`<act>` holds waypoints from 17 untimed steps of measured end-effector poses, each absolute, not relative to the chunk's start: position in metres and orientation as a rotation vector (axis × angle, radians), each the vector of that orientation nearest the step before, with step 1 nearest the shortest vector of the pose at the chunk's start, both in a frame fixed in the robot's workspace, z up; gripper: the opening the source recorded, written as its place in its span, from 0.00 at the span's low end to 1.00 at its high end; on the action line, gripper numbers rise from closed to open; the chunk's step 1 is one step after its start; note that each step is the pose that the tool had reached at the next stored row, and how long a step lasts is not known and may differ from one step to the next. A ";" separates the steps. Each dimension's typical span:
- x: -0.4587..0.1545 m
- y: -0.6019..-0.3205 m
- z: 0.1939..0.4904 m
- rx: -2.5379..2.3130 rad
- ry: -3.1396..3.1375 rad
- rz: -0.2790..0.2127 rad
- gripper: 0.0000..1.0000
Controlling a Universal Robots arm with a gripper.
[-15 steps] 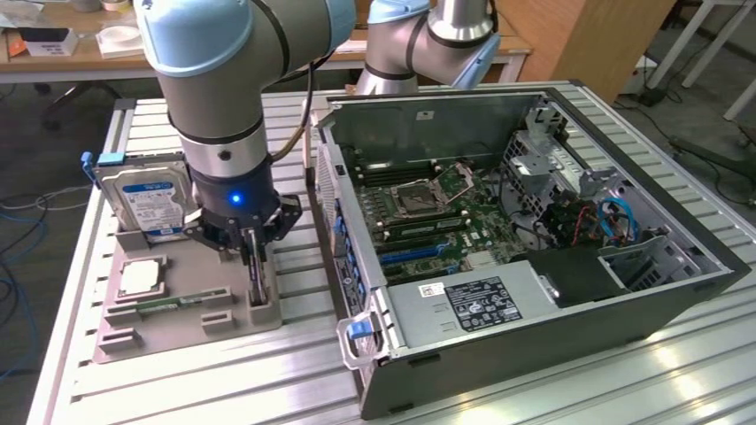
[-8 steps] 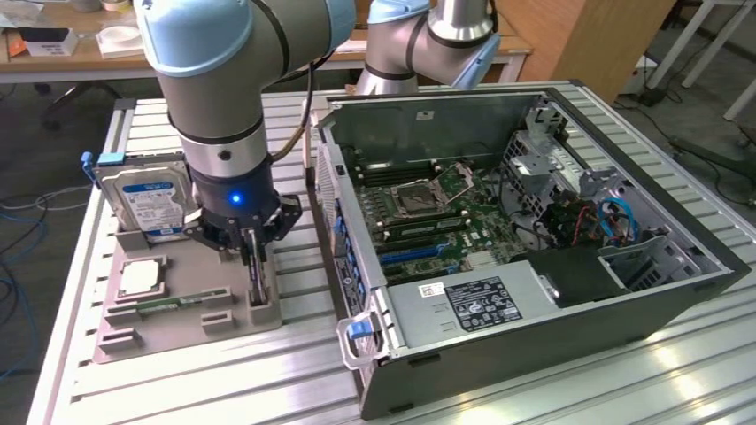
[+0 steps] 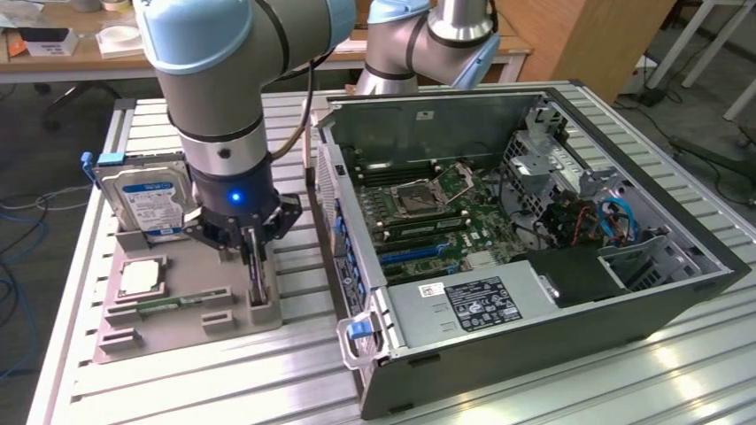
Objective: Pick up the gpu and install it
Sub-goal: 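Pick up the gpu and move the gpu toward the slot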
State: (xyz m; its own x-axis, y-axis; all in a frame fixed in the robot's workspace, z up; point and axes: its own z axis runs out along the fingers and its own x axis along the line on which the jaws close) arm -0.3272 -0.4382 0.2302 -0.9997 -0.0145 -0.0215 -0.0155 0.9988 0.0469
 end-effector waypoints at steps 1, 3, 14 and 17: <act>-0.327 -0.438 0.231 -0.023 3.119 0.073 0.26; -0.327 -0.438 0.234 -0.023 3.120 0.073 0.26; -0.327 -0.438 0.249 -0.024 3.120 0.073 0.26; -0.327 -0.438 0.252 -0.024 3.119 0.074 0.26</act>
